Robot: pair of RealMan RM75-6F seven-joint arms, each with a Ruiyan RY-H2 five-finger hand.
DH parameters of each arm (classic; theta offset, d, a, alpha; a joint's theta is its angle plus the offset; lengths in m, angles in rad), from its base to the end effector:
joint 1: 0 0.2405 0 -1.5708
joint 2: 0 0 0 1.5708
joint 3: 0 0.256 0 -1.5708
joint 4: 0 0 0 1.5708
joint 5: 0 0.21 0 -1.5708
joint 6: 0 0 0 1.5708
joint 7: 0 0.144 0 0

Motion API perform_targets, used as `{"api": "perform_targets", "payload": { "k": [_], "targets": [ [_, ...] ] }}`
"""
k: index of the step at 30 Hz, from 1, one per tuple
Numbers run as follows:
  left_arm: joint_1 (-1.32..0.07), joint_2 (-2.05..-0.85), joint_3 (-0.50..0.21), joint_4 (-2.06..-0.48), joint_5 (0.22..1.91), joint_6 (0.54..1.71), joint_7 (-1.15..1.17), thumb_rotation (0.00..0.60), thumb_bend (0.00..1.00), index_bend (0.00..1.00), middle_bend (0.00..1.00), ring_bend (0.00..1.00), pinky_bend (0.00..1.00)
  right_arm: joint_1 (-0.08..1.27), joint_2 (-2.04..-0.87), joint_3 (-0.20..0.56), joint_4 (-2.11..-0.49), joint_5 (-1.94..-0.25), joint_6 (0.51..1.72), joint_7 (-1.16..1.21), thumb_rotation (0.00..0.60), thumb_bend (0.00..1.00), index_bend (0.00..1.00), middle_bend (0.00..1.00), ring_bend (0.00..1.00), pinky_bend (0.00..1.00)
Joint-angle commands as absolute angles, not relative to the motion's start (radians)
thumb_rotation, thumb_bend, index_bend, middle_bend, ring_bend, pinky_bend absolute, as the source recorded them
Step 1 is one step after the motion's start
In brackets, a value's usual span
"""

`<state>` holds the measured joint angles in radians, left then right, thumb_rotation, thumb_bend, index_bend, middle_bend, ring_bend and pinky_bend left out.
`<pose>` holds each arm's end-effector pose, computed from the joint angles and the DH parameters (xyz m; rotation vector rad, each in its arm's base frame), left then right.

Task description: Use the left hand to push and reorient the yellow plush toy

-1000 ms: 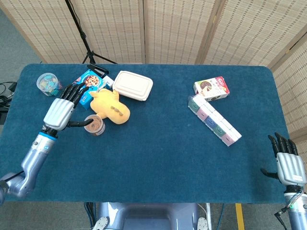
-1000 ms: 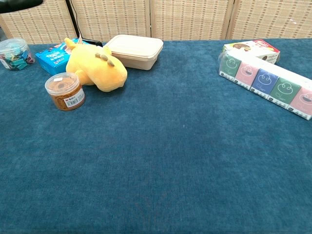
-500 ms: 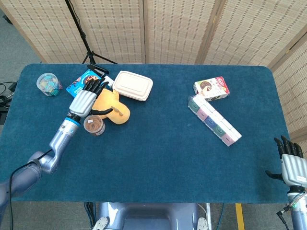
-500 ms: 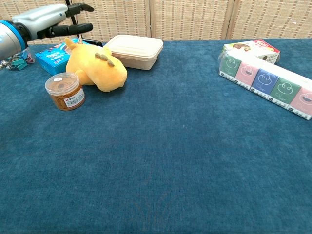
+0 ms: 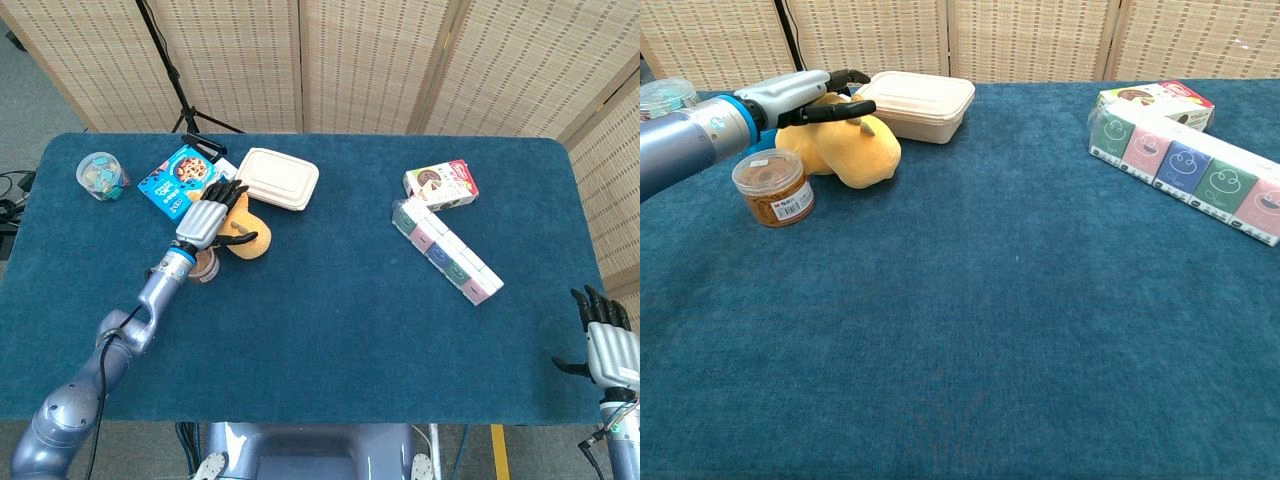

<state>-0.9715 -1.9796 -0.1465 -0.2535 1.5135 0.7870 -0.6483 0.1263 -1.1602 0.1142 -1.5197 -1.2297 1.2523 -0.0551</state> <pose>-0.1847 0.4678 -0.0340 -1.7650 -0.9861 -1.0230 -0.3600 -0.2038 0.1497 1.2724 -1.0577 0.6560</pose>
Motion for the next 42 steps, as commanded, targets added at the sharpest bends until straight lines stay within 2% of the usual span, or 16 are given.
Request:
{"api": "perform_targets", "payload": {
  "k": [1, 12, 25, 33, 42],
  "targets": [
    [-0.999, -2.014, -0.143, -0.217, 1.502, 0.756, -0.663, 0.0, 0.0, 0.0, 0.0, 0.0, 0.0, 0.132, -1.156, 0.113, -1.514, -1.225, 1.234, -0.033, 0.6, 0.0, 0.0, 0.0, 0.0, 0.0],
    [-1.028, -2.068, -0.105, -0.206, 1.516, 0.771, -0.648, 0.0, 0.0, 0.0, 0.0, 0.0, 0.0, 0.129, -1.154, 0.115, -1.506, -1.216, 1.233, -0.021, 0.6, 0.0, 0.0, 0.0, 0.0, 0.0],
    [-1.039, -2.083, -0.051, -0.286, 1.57, 0.94, -0.631, 0.0, 0.0, 0.0, 0.0, 0.0, 0.0, 0.126, -1.149, 0.112, -1.512, -1.223, 1.242, -0.016, 0.6, 0.0, 0.0, 0.0, 0.0, 0.0],
    [-1.054, -2.086, -0.034, -0.316, 1.581, 0.932, -0.584, 0.0, 0.0, 0.0, 0.0, 0.0, 0.0, 0.125, -1.148, 0.111, -1.514, -1.225, 1.243, -0.015, 0.6, 0.0, 0.0, 0.0, 0.0, 0.0],
    [-1.029, -2.066, -0.038, -0.26, 1.554, 0.884, -0.576, 0.0, 0.0, 0.0, 0.0, 0.0, 0.0, 0.126, -1.149, 0.108, -1.517, -1.225, 1.241, -0.019, 0.6, 0.0, 0.0, 0.0, 0.0, 0.0]
  ]
}}
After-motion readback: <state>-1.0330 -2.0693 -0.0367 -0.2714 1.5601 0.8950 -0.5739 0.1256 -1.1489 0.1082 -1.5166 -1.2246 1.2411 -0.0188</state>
